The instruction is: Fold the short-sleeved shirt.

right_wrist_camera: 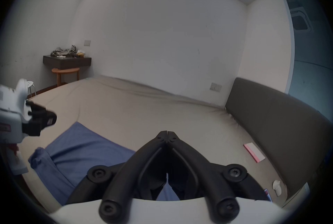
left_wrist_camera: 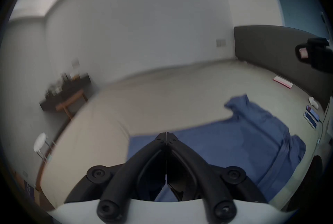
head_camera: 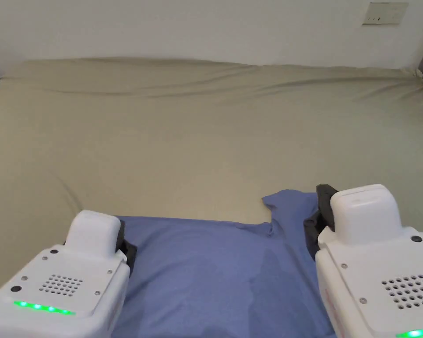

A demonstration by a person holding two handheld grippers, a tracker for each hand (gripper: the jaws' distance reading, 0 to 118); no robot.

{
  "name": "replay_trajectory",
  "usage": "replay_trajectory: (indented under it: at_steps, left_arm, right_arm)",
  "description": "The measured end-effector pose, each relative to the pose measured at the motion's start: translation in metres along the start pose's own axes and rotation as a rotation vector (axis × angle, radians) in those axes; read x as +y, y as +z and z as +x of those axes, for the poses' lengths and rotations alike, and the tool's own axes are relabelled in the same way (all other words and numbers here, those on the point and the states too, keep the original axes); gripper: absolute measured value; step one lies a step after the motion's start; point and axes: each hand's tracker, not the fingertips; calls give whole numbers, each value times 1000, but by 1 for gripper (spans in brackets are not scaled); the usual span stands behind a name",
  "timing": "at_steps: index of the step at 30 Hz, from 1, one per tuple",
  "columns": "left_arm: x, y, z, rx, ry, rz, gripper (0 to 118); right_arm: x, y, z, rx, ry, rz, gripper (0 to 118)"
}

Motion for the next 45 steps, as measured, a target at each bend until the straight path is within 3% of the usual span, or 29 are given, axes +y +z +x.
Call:
replay_trajectory:
  at_steps: [3,4,6,7,8,14,17,22,23,25,28,29,31,34,37,38,39,40,41,42,43,45]
  left_arm:
    - [-32,-43,-24,45,8,-153,1]
    - [-36,-55,-36,87,19,-161,12]
    - [-36,-82,-60,108,36,-213,79]
    - [-33,-101,-73,129,50,-236,104]
    - [-30,-119,-84,149,57,-267,112]
    - [-12,-211,-129,171,191,-293,112]
    - [-15,-242,-132,200,191,-344,112]
    - [-22,-270,-120,192,152,-425,108]
    - [-27,-274,-116,174,118,-470,97]
    - [-25,-264,-111,125,205,-406,79]
    - [-18,-252,-100,56,124,-390,30]
    - [-16,-250,-94,32,91,-380,2]
    - [-10,-240,-91,92,47,-358,2]
    - [2,-211,-90,61,77,-292,2]
    - [14,-176,-79,75,6,-202,2]
    - [15,-166,-81,76,-14,-173,2]
    - [17,-156,-79,75,-31,-151,2]
    - [18,-148,-77,73,-50,-137,2]
    - [19,-140,-75,84,-63,-130,2]
    - [18,-134,-76,109,-68,-108,2]
    - [18,-129,-76,113,-63,-107,2]
    - [18,-119,-77,108,-50,-106,2]
  right_arm:
    - [-19,-19,15,-11,-19,-65,0]
    - [-26,-25,20,-23,-20,-86,0]
    - [-38,-36,30,-46,-21,-117,0]
    - [-39,-39,31,-52,-25,-131,0]
    - [-42,-43,36,-56,-33,-146,0]
    - [-57,-62,54,-94,-42,-218,0]
    - [-66,-65,66,-102,-76,-249,0]
    - [-76,-69,71,-122,-56,-294,0]
    - [-77,-70,72,-124,-51,-299,0]
    - [-79,-72,70,-128,-42,-304,0]
    - [-82,-83,71,-115,-37,-312,0]
    - [-81,-87,71,-108,-38,-317,0]
    - [-79,-98,78,-61,-57,-328,0]
    - [-73,-117,90,-34,-90,-378,0]
    - [-74,-148,103,6,-92,-465,0]
    - [-77,-159,108,14,-107,-482,4]
    - [-81,-173,113,21,-131,-515,18]
    - [-86,-187,118,31,-139,-566,40]
    - [-93,-204,121,47,-137,-633,80]
    - [-102,-221,123,49,-135,-705,105]
    - [-112,-234,123,40,-136,-743,118]
    - [-138,-257,126,32,-141,-805,117]
